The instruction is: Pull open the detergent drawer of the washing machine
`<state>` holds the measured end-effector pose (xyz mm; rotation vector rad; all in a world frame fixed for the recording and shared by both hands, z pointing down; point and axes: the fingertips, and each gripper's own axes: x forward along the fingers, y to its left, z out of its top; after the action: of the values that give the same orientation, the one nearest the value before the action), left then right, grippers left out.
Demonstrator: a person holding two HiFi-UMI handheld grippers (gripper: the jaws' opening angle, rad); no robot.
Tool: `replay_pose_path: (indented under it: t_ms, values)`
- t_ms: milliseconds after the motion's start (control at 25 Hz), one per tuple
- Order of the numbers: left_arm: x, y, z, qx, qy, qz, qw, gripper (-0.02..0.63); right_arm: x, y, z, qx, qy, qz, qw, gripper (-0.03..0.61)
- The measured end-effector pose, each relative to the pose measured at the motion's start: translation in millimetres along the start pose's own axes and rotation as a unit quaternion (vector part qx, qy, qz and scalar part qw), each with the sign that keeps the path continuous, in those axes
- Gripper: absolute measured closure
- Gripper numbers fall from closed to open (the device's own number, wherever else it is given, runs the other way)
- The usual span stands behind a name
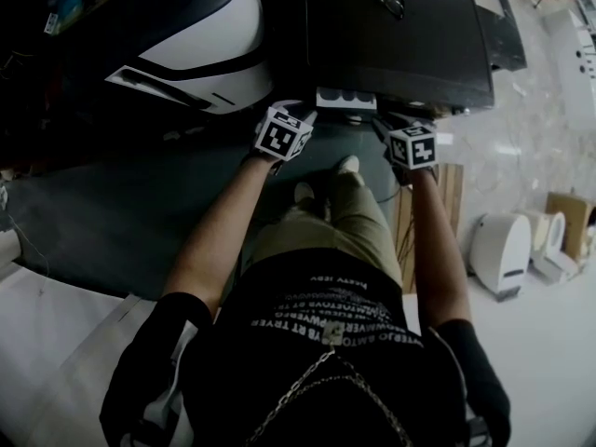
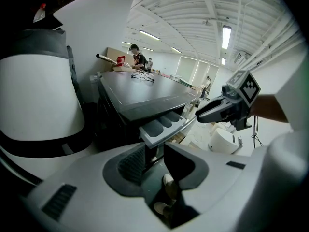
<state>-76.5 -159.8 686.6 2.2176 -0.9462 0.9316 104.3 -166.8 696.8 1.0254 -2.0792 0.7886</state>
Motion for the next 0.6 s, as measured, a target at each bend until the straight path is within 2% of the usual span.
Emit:
replay_pose_path:
  t_ms: [80,160,600]
  values:
    - [-3.7,-2.8,-1.6,0.000,-0.002,0.001,1.0000,0.509,-3.3,2.5,-5.4,-0.002,0.004,-0.007,1.000,0.474]
    - [-4.0,-5.8,-10.1,-0.004,0.003,0.005,1.0000,0.509,-7.0,4.7,-15.6,0.017,0.013,-0.009,1.000,0.474]
    - [-12.9,-28.5,-28.3,-0.009,0.017,0.006,0.9998,0.509,-21.0,14.0,-40.6,0.024,0.033,0.025,0.999,0.474]
